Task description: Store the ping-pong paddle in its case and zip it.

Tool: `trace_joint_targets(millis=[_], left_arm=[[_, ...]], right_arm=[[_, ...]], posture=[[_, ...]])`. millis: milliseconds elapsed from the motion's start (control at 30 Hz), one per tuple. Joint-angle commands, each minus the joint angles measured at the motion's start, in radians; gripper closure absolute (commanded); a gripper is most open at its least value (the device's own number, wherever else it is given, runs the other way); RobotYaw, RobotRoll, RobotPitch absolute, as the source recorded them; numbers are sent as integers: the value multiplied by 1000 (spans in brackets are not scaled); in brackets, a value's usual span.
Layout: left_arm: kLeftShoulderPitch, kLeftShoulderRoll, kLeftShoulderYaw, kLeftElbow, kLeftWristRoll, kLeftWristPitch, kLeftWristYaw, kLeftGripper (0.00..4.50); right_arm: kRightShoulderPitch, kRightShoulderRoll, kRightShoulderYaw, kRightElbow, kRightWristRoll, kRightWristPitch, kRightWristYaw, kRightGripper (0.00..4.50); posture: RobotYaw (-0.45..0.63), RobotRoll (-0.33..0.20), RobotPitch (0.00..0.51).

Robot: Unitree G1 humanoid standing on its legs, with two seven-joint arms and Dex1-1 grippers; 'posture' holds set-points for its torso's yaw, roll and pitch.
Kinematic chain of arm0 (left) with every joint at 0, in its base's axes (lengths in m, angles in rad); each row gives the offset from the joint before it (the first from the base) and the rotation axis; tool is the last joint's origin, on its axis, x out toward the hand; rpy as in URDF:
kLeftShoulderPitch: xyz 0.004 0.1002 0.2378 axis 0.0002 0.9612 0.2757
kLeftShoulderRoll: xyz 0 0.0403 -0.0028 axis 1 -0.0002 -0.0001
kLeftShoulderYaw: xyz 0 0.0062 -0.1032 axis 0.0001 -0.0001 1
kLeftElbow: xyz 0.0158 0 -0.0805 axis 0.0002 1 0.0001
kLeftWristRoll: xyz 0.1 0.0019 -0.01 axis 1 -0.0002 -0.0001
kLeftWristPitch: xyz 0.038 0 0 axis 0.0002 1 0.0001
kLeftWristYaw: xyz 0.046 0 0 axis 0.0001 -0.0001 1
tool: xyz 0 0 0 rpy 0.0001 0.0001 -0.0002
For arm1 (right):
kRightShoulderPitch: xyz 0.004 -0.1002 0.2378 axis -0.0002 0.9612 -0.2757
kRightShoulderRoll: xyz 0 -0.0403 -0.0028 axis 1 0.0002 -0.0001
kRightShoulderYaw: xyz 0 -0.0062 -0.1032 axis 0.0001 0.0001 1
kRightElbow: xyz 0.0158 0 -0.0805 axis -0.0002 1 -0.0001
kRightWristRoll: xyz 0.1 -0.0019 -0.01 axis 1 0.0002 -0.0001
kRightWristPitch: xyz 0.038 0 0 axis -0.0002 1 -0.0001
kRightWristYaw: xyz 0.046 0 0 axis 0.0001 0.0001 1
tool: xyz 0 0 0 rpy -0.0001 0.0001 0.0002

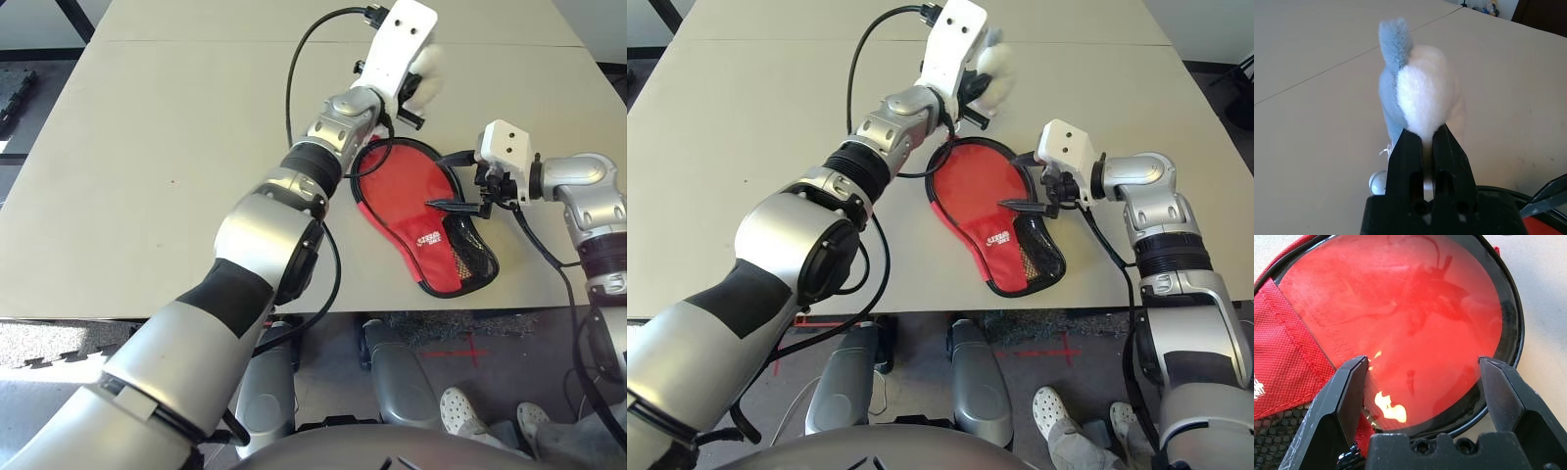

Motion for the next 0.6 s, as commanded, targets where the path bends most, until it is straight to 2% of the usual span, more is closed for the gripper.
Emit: trace_joint_targets(millis=[33,267,400,600], left_arm=[[-9,-55,-33,6,39,-24,-65,4474],[49,-97,-120,-3,104,-26,-214,4474],[55,-101,-131,-15,105,-35,-232,3329],[39,-89,-122,-22,93,-41,-229,982]], right_arm=[[94,13,83,42,-56,44,17,0],[102,13,78,32,-56,53,10,0],[99,19,79,36,-58,51,4,0],[97,29,81,42,-59,47,-3,0]], posture=[[-145,0,278],[-144,0,275],[-139,0,272],[-132,0,269]])
